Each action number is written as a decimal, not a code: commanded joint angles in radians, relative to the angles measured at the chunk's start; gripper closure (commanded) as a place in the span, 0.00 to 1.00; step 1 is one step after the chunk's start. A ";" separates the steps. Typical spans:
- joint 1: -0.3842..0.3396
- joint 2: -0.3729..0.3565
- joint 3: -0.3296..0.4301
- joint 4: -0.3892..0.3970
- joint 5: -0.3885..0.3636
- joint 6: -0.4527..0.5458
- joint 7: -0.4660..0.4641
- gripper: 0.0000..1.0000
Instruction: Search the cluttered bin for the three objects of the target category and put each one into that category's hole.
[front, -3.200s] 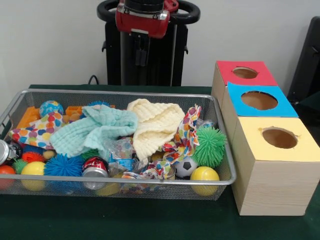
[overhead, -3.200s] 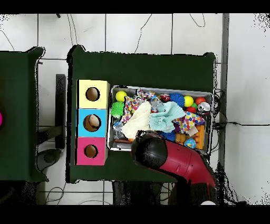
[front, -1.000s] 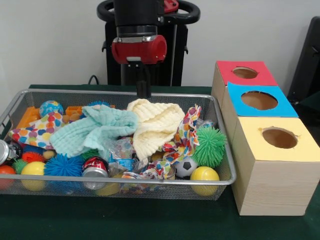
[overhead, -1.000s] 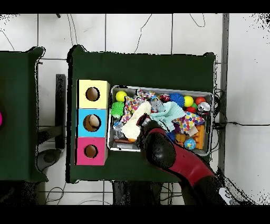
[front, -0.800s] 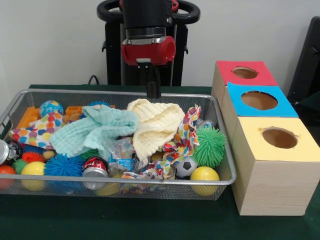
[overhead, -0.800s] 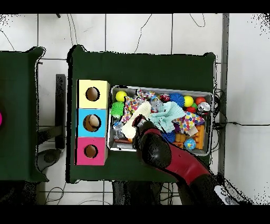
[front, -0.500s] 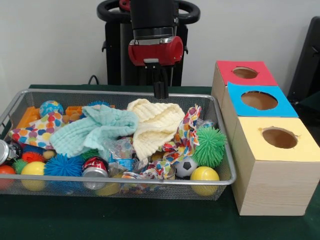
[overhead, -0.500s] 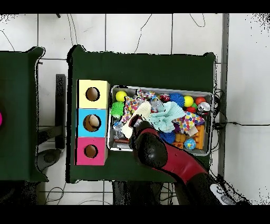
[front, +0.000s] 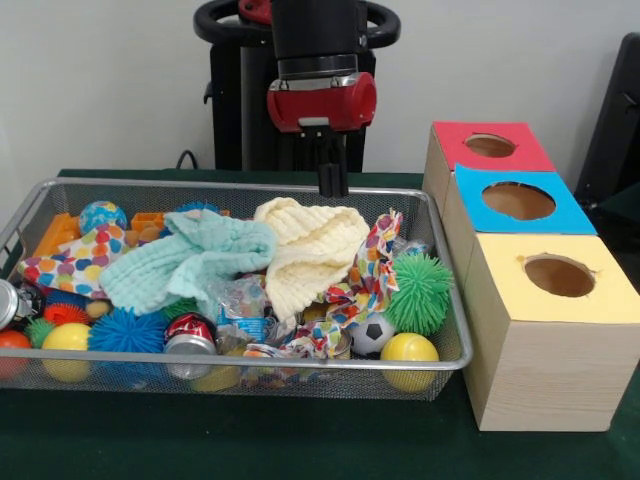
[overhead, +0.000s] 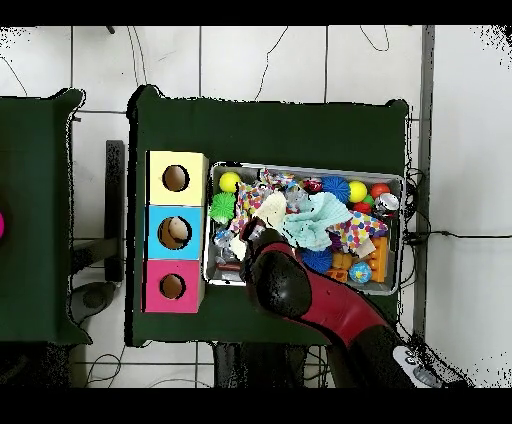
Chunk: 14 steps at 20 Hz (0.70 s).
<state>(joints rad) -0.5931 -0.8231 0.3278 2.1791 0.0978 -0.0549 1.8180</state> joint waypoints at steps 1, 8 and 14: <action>0.001 -0.003 0.056 -0.007 0.015 0.015 0.197 1.00; 0.001 -0.002 0.053 -0.015 0.015 0.034 0.184 1.00; 0.005 -0.004 0.052 -0.015 0.013 0.035 0.181 1.00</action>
<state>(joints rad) -0.5911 -0.8231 0.3280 2.1791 0.0978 -0.0549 1.8180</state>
